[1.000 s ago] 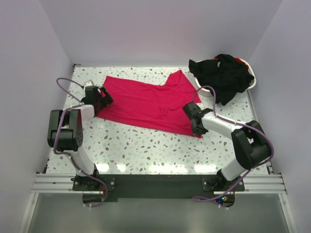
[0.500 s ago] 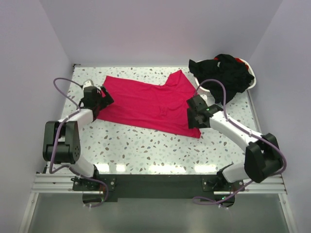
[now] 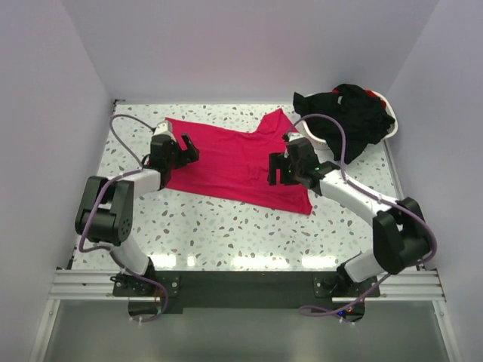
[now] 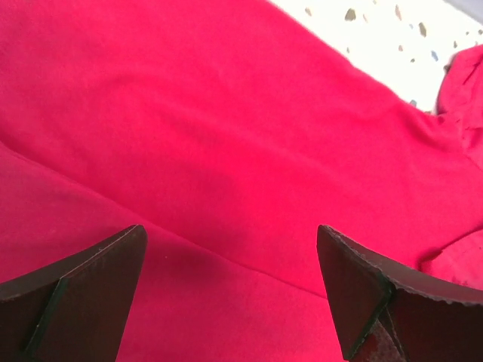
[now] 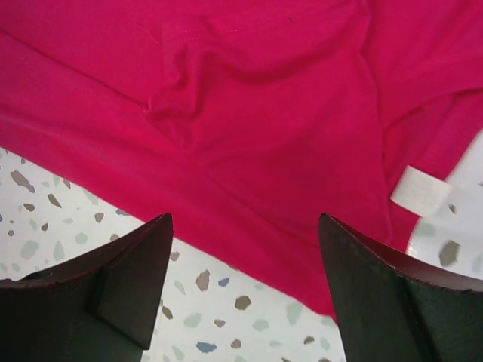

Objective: Fold and stack the t-shirts
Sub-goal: Fold the tshirt

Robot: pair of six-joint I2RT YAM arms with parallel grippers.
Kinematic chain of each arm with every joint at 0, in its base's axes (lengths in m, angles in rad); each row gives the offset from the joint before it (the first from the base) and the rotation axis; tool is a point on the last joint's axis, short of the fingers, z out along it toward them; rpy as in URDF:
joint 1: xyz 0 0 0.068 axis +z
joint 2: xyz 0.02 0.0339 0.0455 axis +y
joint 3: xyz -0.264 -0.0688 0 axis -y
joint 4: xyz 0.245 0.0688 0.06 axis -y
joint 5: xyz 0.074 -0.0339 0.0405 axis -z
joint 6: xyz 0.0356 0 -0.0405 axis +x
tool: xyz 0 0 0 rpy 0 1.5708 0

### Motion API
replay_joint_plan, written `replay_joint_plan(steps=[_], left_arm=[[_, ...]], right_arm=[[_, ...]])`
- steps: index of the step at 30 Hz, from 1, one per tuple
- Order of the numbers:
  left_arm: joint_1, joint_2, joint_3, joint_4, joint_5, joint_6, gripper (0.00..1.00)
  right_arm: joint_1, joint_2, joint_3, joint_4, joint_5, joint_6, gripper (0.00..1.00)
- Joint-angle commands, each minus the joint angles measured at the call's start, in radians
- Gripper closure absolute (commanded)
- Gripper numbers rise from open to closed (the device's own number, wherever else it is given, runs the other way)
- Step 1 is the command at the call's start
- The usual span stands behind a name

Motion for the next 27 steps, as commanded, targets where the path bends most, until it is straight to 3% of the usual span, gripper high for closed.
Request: replay_joint_plan(steps=[1,8,16,27], left_arm=[[0.0,0.072,0.025,0.116,0.081,-0.044,0.0],[0.003,0.169,0.019,0.116,0.072,-0.115,0.0],[0.009,0.157,-0.11,0.18,0.026,-0.245,0.0],[0.009,-0.088,-0.389,0.256,-0.087,-0.351,0.0]], right_arm=[[-0.003,0.084,0.018,0.173,-0.098,-0.02,0.19],[-0.005,0.245,0.025,0.244,-0.123,-0.009,0.18],[0.001,0.277,-0.049,0.247,-0.112,0.025,0.19],[0.095,0.201,-0.178,0.203,-0.045,0.089,0.19]])
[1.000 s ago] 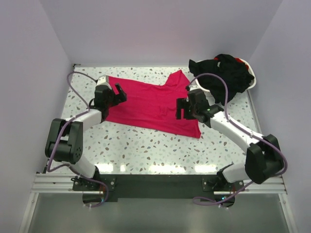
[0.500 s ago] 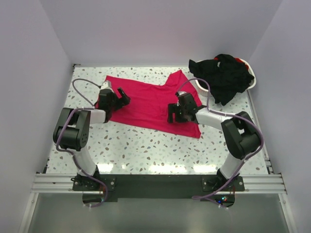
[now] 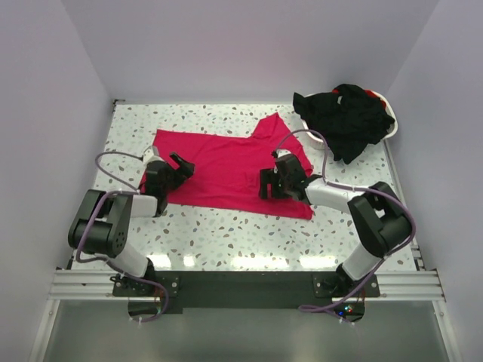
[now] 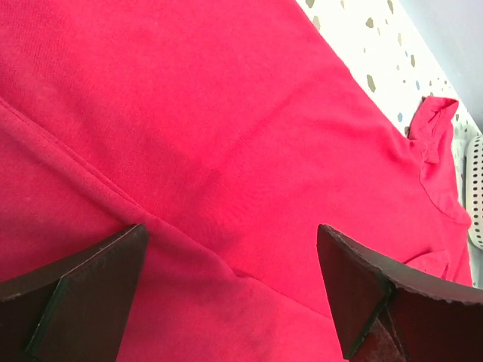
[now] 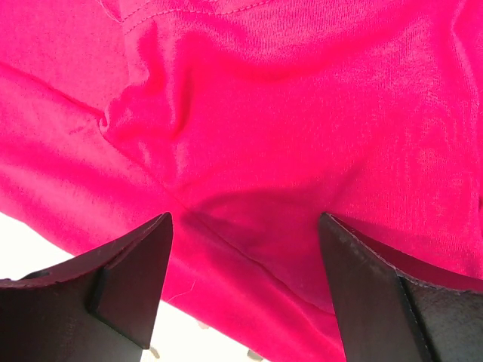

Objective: Fold and stack the t-shirts
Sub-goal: Fold the tshirt

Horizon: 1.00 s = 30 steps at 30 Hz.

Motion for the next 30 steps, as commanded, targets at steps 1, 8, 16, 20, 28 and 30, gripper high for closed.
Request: replay_joint_plan(steps=[1,8,16,20,28,30], left_arm=[[0.006,-0.072,-0.106,-0.053,-0.067,-0.062,0.0],[0.004,-0.269,-0.228,-0.079,-0.116,-0.087,0.0],[0.002,-0.523,-0.316,-0.148,-0.16,-0.087,0.0],[-0.005,-0.593,-0.273,-0.171,-0.173,-0.04,0.0],[-0.016,-0.46,-0.106,-0.136,-0.098,0.135,0.0],[-0.016,-0.391,-0.017,-0.151,-0.066,0.16,0.0]], right_arm=[[0.053,-0.031,-0.06,-0.091,0.046,0.057,0.19],[0.163,-0.118,-0.125,-0.162,0.135,0.152,0.18],[0.2,-0.27,-0.178,-0.214,0.141,0.175,0.18],[0.2,-0.316,-0.104,-0.264,0.177,0.137,0.16],[0.084,-0.257,0.084,-0.265,0.238,0.04,0.1],[0.044,-0.201,0.149,-0.251,0.235,0.005,0.11]])
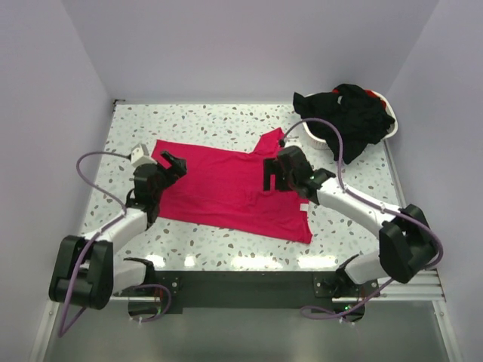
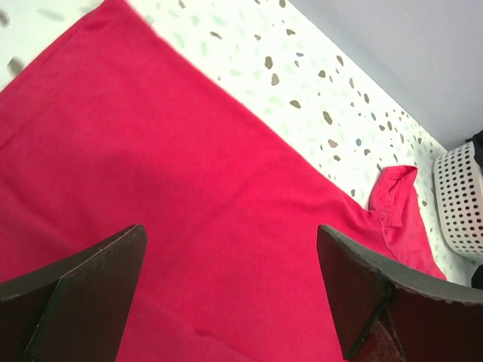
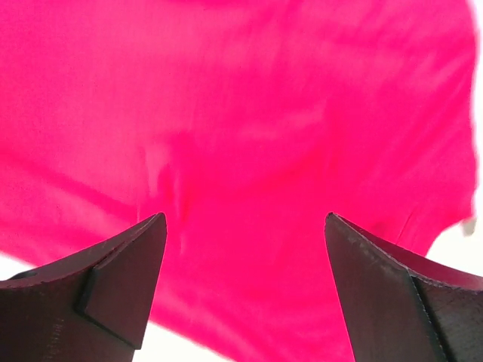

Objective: Fold and stack the t-shirts
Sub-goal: Fold the tshirt

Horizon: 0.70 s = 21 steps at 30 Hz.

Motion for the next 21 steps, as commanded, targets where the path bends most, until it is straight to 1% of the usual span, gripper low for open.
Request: replay_joint_plan(steps=[1,4,5,6,8,9,10,12,13,15,16,21], left_arm=[[-0.006,0.09,0.183,0.009,0.058,0.128,0.0],[-0.006,0.187,0.277,-0.043,0.079,0.175,0.0],[-0.004,0.211,0.332,-0.053,0.084,0.182,0.0],[-0.004,0.254,0.357,-0.056,0.093,0.193,0.0],[-0.003,0.296,0.423,-0.073,0.098,0.216,0.0],[0.002,0.332,0.443,-0.079,0.099,0.222,0.0],[0.008,0.352,0.463,-0.091,0.104,0.231,0.0],[0.014,0.403,0.517,-0.106,0.11,0.242,0.0],[0.017,0.418,0.547,-0.114,0.11,0.254,0.0],[0.022,0.458,0.578,-0.128,0.104,0.268,0.0],[0.028,0.472,0.607,-0.141,0.099,0.284,0.0],[0.072,0.549,0.659,-0.162,0.099,0.296,0.0]], right_arm=[[-0.064,0.075,0.109,0.044,0.03,-0.079,0.12],[-0.11,0.176,0.215,0.065,0.041,-0.119,0.15],[-0.122,0.204,0.268,0.074,0.037,-0.139,0.19],[-0.145,0.263,0.299,0.081,0.034,-0.143,0.21],[-0.167,0.322,0.389,0.087,0.034,-0.16,0.25],[-0.187,0.357,0.419,0.087,0.034,-0.165,0.29],[-0.198,0.418,0.451,0.087,0.026,-0.169,0.3],[-0.227,0.484,0.543,0.081,0.014,-0.174,0.35],[-0.236,0.542,0.57,0.085,0.001,-0.174,0.36],[-0.267,0.592,0.65,0.091,-0.015,-0.169,0.37],[-0.276,0.644,0.676,0.094,-0.032,-0.166,0.39],[-0.311,0.793,0.877,0.068,-0.037,-0.169,0.43]])
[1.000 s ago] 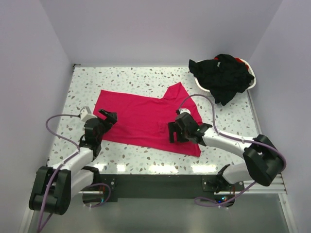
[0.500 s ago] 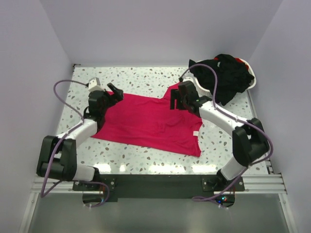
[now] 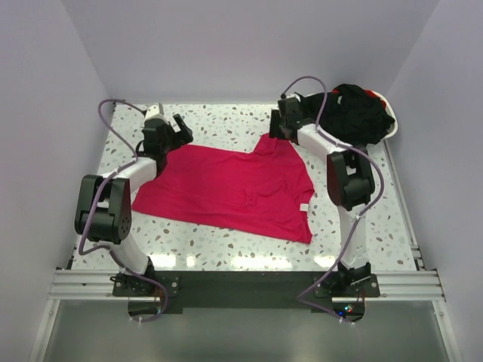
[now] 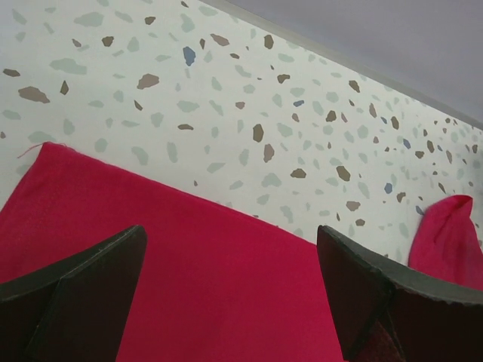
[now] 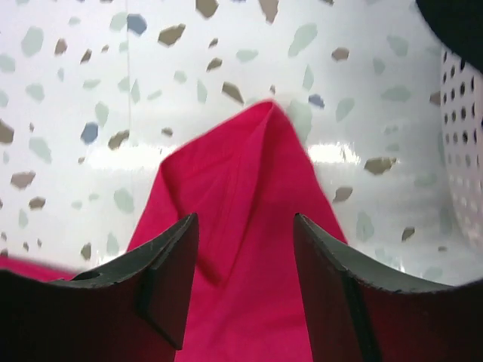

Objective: Fold and stack the t-shirts
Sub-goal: Fold the tshirt

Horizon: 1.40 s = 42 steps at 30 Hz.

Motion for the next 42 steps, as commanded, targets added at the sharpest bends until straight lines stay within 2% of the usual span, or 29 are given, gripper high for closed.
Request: replay_joint_plan(steps=[1,11,26,33,38,42], left_arm=[[0.041,0.029,0.061,-0.012,0.007,0.043,0.0],[0.061,0.057,0.071,-0.014,-0.01,0.063,0.0],[0.065,0.083,0.104,-0.047,-0.032,0.083,0.0],[0.068,0.095,0.116,-0.072,-0.051,0.1,0.0],[0.074,0.092,0.125,-0.089,-0.078,0.109,0.0],[0.08,0.1,0.139,-0.102,-0.082,0.12,0.0]], right_arm=[[-0.017,0.065,0.168,0.006,-0.012,-0.018,0.44],[-0.032,0.31,0.479,-0.092,0.005,-0.018,0.49],[-0.032,0.375,0.526,-0.117,0.092,-0.038,0.52],[-0.034,0.407,0.563,-0.144,0.101,-0.041,0.61],[-0.034,0.416,0.574,-0.153,0.127,-0.046,0.61],[-0.037,0.428,0.588,-0.156,0.121,-0.048,0.72]])
